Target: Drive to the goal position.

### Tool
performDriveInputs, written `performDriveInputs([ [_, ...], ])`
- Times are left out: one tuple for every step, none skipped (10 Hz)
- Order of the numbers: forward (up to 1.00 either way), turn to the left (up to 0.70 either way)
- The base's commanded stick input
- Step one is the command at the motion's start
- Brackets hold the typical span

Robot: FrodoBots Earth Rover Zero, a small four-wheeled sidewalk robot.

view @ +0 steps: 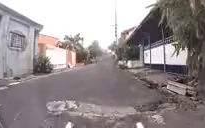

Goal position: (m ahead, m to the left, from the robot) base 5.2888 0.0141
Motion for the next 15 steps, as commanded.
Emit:
performDriveInputs([
  [0.7, -0.04],
  [0.7, -0.12],
  [0.7, -0.06],
  [0.7, -0.03],
  [0.7, -0.02],
  [0.7, 0.0],
  [0.7, 0.0],
  [0.7, 0.0],
  [0.7, 0.0],
  [0.7, 0.0],
  [0.7, 0.0],
  [0.7, 0.0],
  [0.7, 0.0],
  [0.7, 0.0],
  [0.7, 0.0],
])
